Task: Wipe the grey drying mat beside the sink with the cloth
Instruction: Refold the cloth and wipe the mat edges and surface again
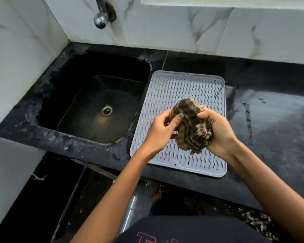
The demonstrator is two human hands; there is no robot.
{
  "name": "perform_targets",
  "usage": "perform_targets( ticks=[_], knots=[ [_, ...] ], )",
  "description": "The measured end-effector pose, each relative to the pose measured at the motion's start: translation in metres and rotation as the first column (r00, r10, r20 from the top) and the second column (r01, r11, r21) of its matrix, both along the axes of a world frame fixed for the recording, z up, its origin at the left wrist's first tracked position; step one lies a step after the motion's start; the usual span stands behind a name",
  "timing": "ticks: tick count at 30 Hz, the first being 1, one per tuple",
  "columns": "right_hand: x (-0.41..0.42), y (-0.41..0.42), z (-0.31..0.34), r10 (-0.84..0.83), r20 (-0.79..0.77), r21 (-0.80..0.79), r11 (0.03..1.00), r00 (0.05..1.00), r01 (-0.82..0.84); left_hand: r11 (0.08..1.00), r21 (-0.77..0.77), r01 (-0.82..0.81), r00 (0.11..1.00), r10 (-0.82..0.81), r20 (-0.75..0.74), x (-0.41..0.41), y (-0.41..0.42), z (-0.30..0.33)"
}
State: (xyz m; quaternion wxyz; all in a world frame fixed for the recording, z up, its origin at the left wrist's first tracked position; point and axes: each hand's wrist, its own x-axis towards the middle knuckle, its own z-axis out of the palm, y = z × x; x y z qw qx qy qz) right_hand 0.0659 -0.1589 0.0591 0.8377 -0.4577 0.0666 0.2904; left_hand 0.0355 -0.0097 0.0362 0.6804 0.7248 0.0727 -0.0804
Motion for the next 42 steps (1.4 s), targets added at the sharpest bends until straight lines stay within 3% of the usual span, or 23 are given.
perform_targets(
  ticks=[5,8,11,17,20,24,28,30,32,34,37,39,40,41,42],
  knots=[
    [0.013,-0.016,0.007,0.067,0.156,-0.259,0.965,0.986,-0.025,0.977,0.087,-0.195,0.975,0.184,0.126,0.012,-0.008,0.011],
    [0.017,-0.027,0.010,0.259,0.414,-0.492,0.870,0.872,-0.025,0.955,0.219,-0.199,0.957,0.141,0.253,0.024,-0.013,0.021],
    [0.021,-0.033,0.015,0.427,0.514,-0.658,0.753,0.744,0.022,0.968,0.221,-0.121,0.961,0.057,0.272,0.037,-0.013,0.032],
    [0.032,-0.050,0.017,0.528,0.483,-0.858,0.446,0.699,0.256,0.951,0.286,0.119,0.954,-0.189,0.233,0.054,0.000,0.054],
    [0.035,-0.055,0.025,0.520,0.478,-0.834,0.523,0.708,0.179,0.945,0.317,0.076,0.936,-0.177,0.303,0.060,0.004,0.064],
    [0.037,-0.055,0.028,0.406,0.462,-0.538,0.835,0.789,-0.114,0.951,0.306,-0.048,0.931,-0.068,0.359,0.064,0.003,0.064],
    [0.036,-0.050,0.023,0.241,0.430,-0.361,0.929,0.870,-0.079,0.839,0.492,-0.231,0.934,0.050,0.354,0.061,-0.003,0.054],
    [0.036,-0.047,0.020,0.179,0.411,-0.297,0.953,0.894,-0.054,0.909,0.406,-0.095,0.960,-0.025,0.280,0.055,-0.006,0.051],
    [0.035,-0.045,0.018,0.123,0.378,-0.195,0.979,0.918,-0.051,0.963,0.154,0.219,0.967,-0.236,0.099,0.045,-0.011,0.044],
    [0.036,-0.047,0.018,0.111,0.319,-0.124,0.989,0.941,-0.075,0.941,-0.013,0.337,0.941,-0.337,-0.013,0.036,-0.016,0.033],
    [0.036,-0.049,0.017,0.170,0.236,-0.123,0.982,0.957,-0.144,0.966,-0.024,0.259,0.963,-0.260,-0.078,0.033,-0.024,0.018],
    [0.035,-0.045,0.011,0.126,0.192,-0.213,0.973,0.973,-0.085,0.979,-0.013,0.204,0.971,-0.204,-0.126,0.036,-0.029,0.011],
    [0.034,-0.041,0.008,0.073,0.221,-0.335,0.942,0.973,0.006,0.986,0.006,0.164,0.976,-0.162,-0.147,0.037,-0.032,0.007],
    [0.033,-0.037,0.004,0.017,0.310,-0.512,0.846,0.951,0.152,0.994,0.023,0.104,0.982,-0.099,-0.161,0.039,-0.034,0.003],
    [0.032,-0.034,0.001,-0.020,0.440,-0.659,0.672,0.898,0.337,0.999,0.024,0.025,0.985,-0.021,-0.174,0.040,-0.037,-0.001]
  ],
)
